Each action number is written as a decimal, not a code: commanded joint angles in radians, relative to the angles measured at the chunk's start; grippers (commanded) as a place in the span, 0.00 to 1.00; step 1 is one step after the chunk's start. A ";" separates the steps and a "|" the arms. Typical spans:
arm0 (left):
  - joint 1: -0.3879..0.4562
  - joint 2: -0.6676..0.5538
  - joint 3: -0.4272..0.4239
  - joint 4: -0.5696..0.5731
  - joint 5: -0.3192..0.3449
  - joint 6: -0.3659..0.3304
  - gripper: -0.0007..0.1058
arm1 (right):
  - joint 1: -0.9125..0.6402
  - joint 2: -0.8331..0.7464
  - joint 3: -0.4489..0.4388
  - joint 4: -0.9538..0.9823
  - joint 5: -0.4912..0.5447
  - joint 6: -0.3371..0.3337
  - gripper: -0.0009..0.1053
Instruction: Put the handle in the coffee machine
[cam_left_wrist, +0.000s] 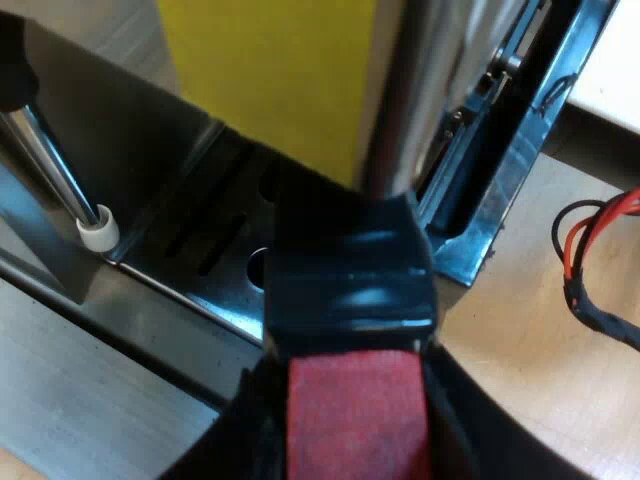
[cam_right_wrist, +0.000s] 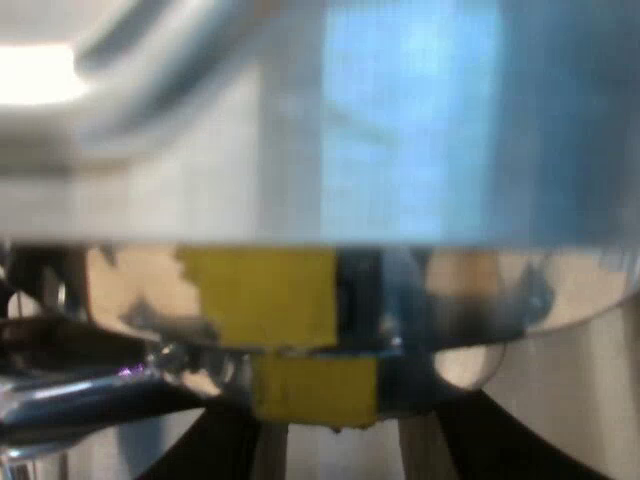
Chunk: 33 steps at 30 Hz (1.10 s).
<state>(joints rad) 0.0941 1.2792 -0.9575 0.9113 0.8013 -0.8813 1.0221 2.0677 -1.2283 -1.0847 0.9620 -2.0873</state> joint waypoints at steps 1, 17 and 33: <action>0.000 -0.016 -0.028 -0.012 0.155 0.003 0.01 | 0.000 -0.077 -0.029 -0.114 -0.026 -0.019 0.29; 0.000 -0.016 -0.028 0.005 0.155 0.007 0.48 | 0.000 -0.079 -0.029 -0.114 -0.040 -0.016 0.29; 0.000 -0.016 -0.041 0.061 0.155 0.017 0.62 | 0.000 -0.089 -0.029 -0.114 -0.040 0.004 0.29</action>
<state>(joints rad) 0.0970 1.2792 -0.9704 0.9898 0.8629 -0.8828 1.0221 2.0600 -1.2283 -1.0704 0.9521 -2.0723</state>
